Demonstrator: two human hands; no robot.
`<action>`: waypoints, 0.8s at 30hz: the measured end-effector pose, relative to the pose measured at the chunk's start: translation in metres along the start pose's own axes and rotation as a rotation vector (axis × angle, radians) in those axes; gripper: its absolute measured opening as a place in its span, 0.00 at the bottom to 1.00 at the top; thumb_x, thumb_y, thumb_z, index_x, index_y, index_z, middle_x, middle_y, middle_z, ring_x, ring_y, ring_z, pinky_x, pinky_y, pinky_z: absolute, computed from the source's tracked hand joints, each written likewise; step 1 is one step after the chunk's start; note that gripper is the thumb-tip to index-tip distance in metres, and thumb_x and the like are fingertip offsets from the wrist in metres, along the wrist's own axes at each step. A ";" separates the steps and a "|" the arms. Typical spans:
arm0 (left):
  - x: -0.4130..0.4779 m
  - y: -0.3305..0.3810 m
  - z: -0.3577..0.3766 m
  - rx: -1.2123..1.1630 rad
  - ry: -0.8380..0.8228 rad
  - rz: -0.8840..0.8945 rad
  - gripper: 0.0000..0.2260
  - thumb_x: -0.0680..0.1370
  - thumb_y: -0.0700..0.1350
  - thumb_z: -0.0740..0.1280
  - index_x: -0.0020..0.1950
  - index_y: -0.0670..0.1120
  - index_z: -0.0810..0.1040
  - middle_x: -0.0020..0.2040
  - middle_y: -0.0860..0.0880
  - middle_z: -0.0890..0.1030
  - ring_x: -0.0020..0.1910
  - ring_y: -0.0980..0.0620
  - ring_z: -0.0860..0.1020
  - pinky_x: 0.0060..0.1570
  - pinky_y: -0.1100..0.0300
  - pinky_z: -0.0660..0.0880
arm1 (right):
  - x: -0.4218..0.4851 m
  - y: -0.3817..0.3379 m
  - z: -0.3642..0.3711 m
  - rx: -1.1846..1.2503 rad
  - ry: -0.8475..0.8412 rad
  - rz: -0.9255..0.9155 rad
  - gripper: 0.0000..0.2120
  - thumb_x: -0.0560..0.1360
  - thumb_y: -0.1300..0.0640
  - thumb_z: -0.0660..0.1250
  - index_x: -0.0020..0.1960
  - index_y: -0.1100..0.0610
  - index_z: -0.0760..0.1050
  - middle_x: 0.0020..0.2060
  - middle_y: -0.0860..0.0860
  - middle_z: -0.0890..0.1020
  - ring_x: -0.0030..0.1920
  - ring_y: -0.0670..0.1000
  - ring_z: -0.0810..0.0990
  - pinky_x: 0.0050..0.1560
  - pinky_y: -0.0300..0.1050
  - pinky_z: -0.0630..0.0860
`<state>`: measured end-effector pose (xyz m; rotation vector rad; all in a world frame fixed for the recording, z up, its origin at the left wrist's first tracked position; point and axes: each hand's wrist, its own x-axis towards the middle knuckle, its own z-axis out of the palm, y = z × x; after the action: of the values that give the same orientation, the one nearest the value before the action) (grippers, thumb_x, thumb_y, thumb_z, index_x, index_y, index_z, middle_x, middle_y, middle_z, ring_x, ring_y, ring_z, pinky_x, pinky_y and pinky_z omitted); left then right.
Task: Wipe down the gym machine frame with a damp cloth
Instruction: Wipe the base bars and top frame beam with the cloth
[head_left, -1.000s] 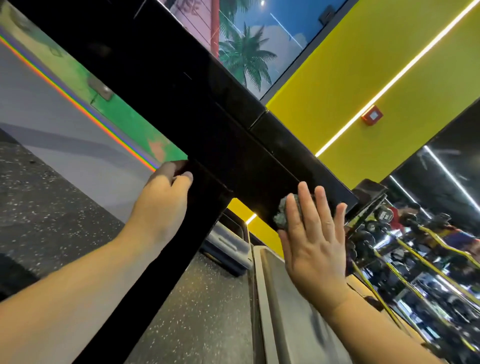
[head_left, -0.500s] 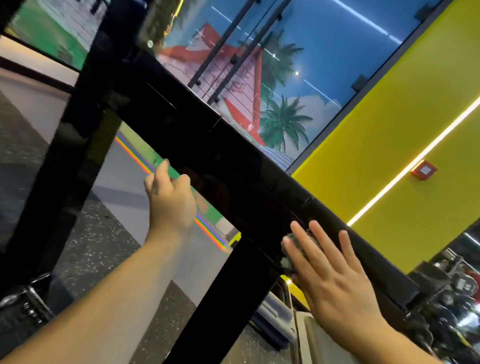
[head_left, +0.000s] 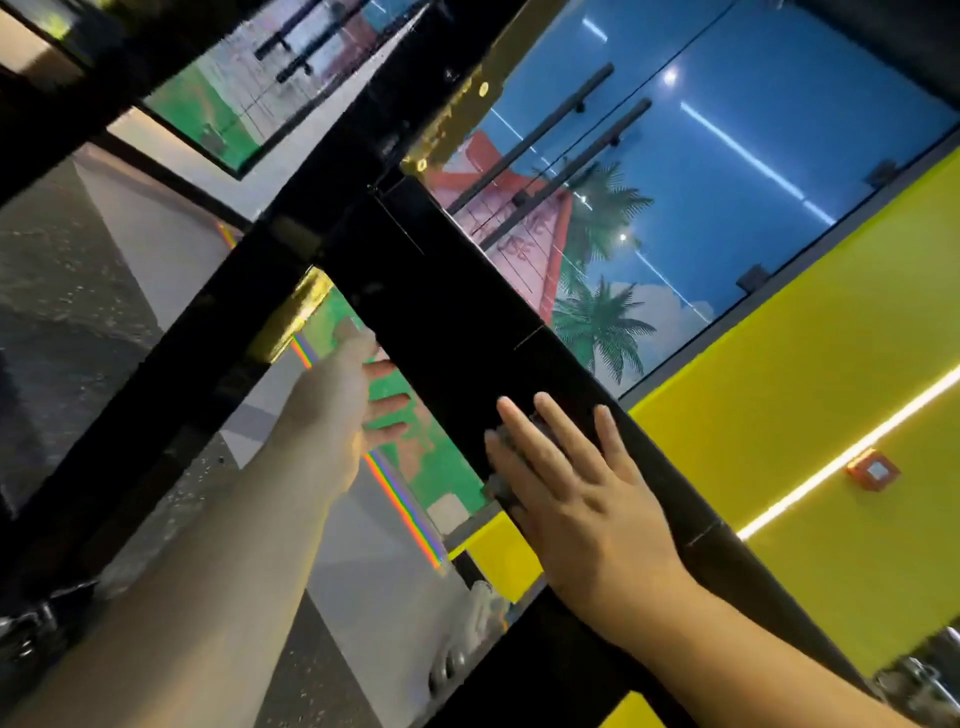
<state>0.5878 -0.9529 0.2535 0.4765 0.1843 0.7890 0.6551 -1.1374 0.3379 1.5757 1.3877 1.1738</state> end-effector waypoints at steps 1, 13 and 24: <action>0.003 0.002 -0.003 0.003 0.002 -0.001 0.12 0.82 0.50 0.56 0.55 0.45 0.75 0.49 0.50 0.77 0.49 0.46 0.78 0.42 0.53 0.75 | -0.017 0.007 -0.006 0.014 -0.016 -0.019 0.26 0.76 0.48 0.56 0.73 0.52 0.67 0.74 0.50 0.65 0.75 0.55 0.59 0.72 0.61 0.52; 0.020 0.009 -0.024 -0.086 -0.090 -0.073 0.24 0.82 0.57 0.46 0.57 0.42 0.75 0.54 0.45 0.79 0.52 0.49 0.78 0.49 0.52 0.72 | 0.256 -0.023 -0.012 -0.091 -0.071 -0.006 0.25 0.83 0.49 0.46 0.79 0.50 0.46 0.78 0.50 0.46 0.78 0.54 0.43 0.73 0.59 0.35; 0.032 -0.001 -0.027 -0.211 -0.020 -0.069 0.22 0.83 0.55 0.47 0.52 0.45 0.76 0.50 0.45 0.82 0.49 0.48 0.80 0.45 0.53 0.75 | 0.202 -0.002 -0.011 0.015 -0.015 -0.427 0.20 0.81 0.48 0.58 0.72 0.48 0.68 0.74 0.48 0.66 0.75 0.56 0.60 0.75 0.51 0.50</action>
<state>0.6019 -0.9213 0.2300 0.2769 0.0965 0.7262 0.6452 -0.9383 0.3738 1.2112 1.6238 0.8919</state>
